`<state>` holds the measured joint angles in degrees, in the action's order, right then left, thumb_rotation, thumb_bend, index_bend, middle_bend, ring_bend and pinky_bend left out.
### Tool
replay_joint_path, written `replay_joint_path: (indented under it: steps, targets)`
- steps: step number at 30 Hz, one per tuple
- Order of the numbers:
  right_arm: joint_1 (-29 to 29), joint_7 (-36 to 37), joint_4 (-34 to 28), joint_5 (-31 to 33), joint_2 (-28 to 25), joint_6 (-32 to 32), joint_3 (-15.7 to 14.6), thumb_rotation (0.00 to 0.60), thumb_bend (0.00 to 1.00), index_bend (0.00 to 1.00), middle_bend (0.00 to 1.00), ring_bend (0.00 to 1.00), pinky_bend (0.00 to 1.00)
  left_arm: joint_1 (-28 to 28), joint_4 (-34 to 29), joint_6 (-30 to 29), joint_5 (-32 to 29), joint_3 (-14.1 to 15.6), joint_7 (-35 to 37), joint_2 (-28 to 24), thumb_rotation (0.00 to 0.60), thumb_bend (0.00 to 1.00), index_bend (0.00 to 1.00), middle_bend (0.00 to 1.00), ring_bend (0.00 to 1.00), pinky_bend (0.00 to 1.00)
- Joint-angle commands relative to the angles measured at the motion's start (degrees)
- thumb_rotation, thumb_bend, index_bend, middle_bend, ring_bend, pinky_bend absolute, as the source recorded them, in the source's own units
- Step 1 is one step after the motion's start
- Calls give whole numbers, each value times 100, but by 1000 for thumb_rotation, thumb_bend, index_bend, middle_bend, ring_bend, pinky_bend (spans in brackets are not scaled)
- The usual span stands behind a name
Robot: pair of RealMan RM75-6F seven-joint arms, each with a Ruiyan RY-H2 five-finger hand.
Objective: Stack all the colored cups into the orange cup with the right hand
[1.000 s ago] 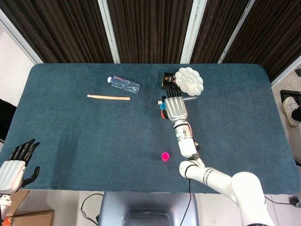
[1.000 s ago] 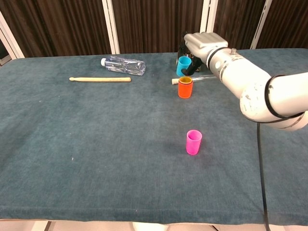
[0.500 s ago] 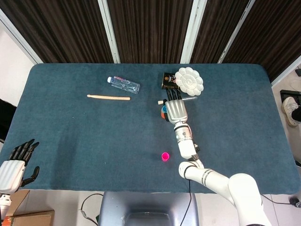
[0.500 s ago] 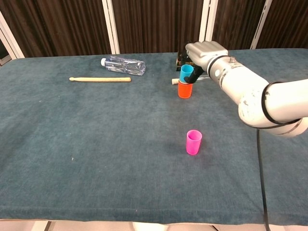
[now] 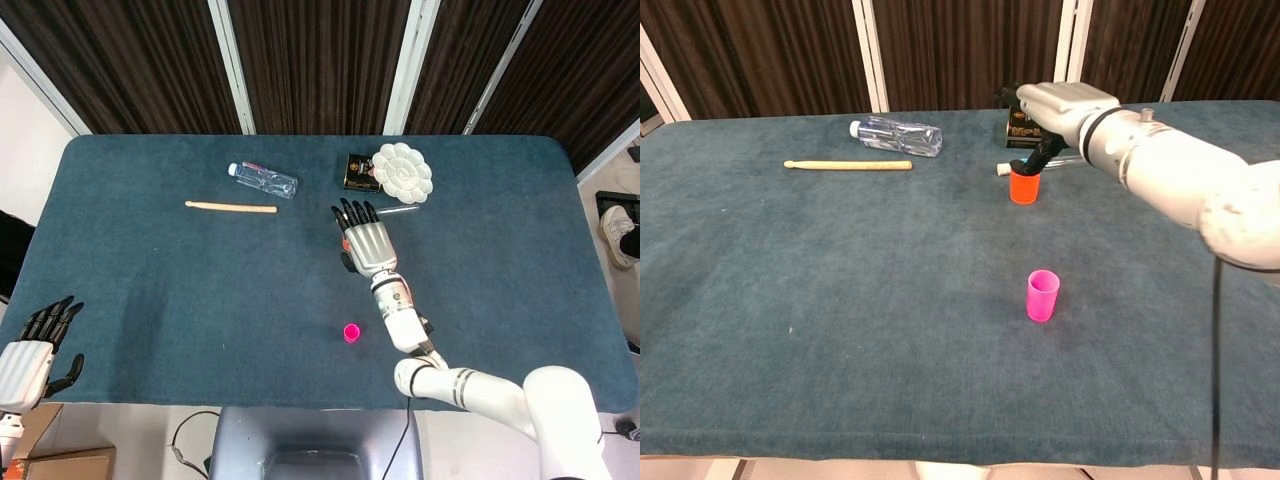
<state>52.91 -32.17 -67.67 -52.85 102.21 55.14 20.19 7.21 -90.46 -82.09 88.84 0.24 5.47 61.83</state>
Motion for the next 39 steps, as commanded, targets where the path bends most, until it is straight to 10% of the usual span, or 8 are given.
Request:
replay_joint_path:
  steps: [1, 5, 11, 39]
  targets:
    - [-421, 149, -1298, -249, -726, 159, -294, 600, 498, 133, 0, 0, 0, -4, -16, -13, 20, 8, -21, 5, 600, 458, 0, 0, 0, 116]
    - [-848, 7, -3001, -569, -1689, 13, -1085, 600, 477, 181, 0, 0, 0, -22, -48, -51, 51, 22, -91, 24, 600, 459, 0, 0, 0, 117]
    - [-1035, 0, -3406, -831, -2003, -87, -1637, 600, 437, 235, 0, 0, 0, -46, -67, -112, 120, 46, -82, 10, 600, 459, 0, 0, 0, 116]
    - [-963, 18, -2389, -677, -1216, -227, -1723, 600, 437, 518, 0, 0, 0, -61, -35, -150, 165, 61, 89, -42, 600, 459, 0, 0, 0, 117]
